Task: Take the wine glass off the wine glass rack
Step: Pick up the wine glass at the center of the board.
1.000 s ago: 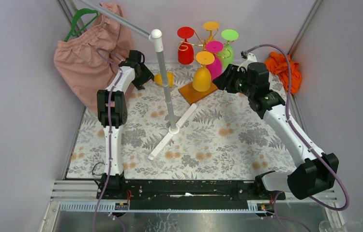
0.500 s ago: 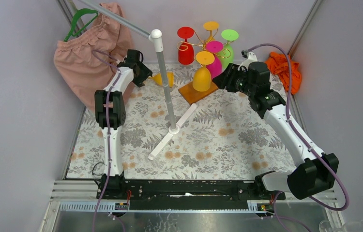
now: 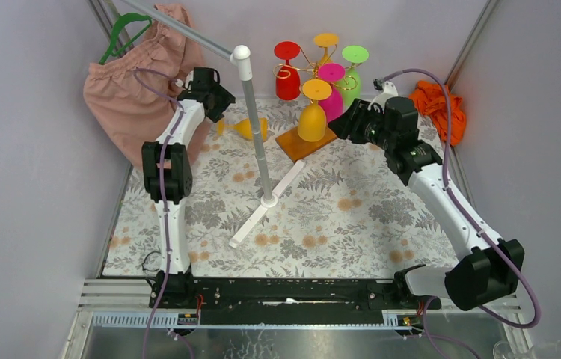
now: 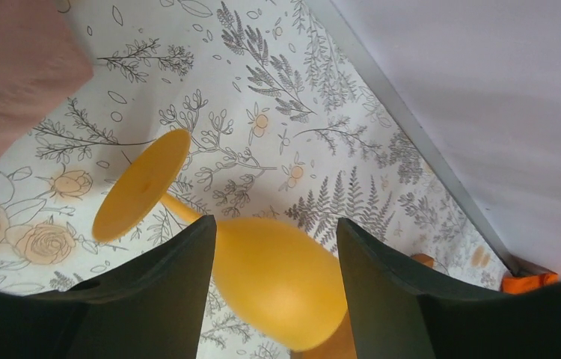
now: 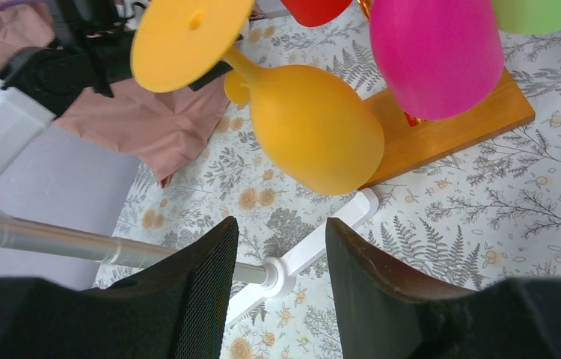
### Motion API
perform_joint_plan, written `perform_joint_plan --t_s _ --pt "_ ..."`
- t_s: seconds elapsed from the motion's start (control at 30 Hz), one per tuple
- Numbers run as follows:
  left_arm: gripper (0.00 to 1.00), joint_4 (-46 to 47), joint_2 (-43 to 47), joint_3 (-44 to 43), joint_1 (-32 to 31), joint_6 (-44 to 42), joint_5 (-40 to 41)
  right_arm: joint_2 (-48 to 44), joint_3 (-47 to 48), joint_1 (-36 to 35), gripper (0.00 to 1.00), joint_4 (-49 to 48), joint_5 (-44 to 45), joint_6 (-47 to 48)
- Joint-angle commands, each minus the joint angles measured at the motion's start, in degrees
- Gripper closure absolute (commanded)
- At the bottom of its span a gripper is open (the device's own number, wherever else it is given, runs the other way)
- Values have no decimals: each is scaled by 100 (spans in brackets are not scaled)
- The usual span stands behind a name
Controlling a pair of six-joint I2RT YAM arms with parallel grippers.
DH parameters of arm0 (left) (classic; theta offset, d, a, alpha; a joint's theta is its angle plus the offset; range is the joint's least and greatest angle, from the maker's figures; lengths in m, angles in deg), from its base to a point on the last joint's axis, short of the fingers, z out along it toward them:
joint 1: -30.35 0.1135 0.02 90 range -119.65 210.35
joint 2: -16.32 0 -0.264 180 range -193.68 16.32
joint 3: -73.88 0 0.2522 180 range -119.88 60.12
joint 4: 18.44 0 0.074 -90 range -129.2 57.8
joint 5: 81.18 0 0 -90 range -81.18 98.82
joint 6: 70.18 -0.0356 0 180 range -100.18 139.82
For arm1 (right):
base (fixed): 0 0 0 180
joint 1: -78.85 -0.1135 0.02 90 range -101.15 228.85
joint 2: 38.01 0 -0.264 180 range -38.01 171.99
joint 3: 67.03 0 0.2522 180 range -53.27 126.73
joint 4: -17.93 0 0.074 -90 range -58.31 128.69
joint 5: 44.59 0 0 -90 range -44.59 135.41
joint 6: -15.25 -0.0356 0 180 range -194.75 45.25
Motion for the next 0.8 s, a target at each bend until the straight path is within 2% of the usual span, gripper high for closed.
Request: perform_joint_plan --t_s 0.0,0.33,0.6,0.77 --pt "32 -54 -510 -353 -76 -97 67 -473 53 24 46 -186 -281 -46" --pt "33 -365 -606 -119 -240 -381 -57 -965 -51 -73 49 -441 -1005 -420" --pt "35 -377 -241 673 -469 -641 -36 -1344 -621 -171 52 -411 -1019 -472" --pt "34 -730 -64 763 -563 -877 284 -1491 -724 -171 51 -316 -1036 -427"
